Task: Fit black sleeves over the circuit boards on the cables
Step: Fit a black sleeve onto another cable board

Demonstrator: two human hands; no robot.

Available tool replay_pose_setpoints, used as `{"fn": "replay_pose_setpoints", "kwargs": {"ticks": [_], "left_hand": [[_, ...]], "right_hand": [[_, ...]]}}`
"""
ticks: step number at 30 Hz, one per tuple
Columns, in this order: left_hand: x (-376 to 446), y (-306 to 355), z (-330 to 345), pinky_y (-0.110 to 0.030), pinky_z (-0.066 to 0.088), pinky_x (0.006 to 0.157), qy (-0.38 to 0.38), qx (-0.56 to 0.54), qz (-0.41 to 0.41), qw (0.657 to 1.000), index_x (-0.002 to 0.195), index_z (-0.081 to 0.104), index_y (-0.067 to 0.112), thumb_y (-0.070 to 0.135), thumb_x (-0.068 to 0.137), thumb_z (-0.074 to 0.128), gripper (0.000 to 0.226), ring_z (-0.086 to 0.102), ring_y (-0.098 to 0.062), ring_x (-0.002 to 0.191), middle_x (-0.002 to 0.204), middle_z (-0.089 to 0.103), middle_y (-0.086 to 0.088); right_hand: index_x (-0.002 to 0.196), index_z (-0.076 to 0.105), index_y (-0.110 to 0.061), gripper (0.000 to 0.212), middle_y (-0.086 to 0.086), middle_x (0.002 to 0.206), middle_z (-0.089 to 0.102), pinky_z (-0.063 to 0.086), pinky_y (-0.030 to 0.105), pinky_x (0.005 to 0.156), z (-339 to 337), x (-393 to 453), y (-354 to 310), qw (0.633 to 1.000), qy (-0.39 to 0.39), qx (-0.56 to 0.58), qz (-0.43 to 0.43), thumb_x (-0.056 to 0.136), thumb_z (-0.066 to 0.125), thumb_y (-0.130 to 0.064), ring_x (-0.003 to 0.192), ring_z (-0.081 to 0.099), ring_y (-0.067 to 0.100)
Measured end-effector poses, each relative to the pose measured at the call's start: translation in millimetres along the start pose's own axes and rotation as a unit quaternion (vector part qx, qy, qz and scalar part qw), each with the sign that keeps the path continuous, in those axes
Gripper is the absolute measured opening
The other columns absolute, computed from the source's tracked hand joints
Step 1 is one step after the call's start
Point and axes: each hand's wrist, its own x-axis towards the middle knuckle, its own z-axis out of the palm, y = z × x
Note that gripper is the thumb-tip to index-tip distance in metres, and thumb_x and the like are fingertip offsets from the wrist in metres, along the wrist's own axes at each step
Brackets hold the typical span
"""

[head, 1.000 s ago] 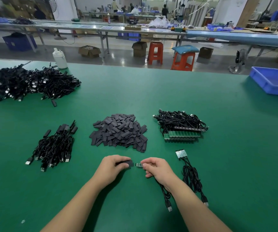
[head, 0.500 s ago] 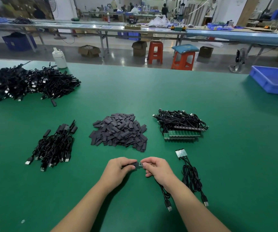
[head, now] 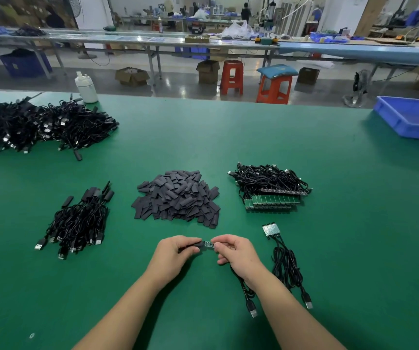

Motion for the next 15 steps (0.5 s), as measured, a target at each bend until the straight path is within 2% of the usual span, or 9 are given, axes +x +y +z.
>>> {"fn": "replay_pose_setpoints", "kwargs": {"ticks": [5,15], "left_hand": [[0.3,-0.3,0.9,0.001,0.040,0.082,0.002,0.003,-0.012,1.000,0.108,0.075,0.035,0.024,0.084,0.076,0.027,0.061,0.016,0.094,0.096,0.070,0.030],[0.0,0.8,0.7,0.001,0.039,0.078,0.017,0.011,-0.016,1.000,0.106,0.076,0.032,0.026,0.083,0.077,0.024,0.062,0.016,0.090,0.093,0.071,0.027]], "right_hand": [[0.096,0.075,-0.022,0.017,0.002,0.082,0.068,0.058,0.026,0.070,0.7,-2.1,-1.5,1.000,-0.002,-0.001,0.000,0.095,0.064,-0.009,0.065,0.064,0.009],[0.095,0.074,-0.023,0.018,0.003,0.082,0.068,0.058,0.025,0.070,0.8,-6.2,-5.8,1.000,-0.011,-0.007,-0.003,0.095,0.064,-0.007,0.066,0.062,0.009]]}}
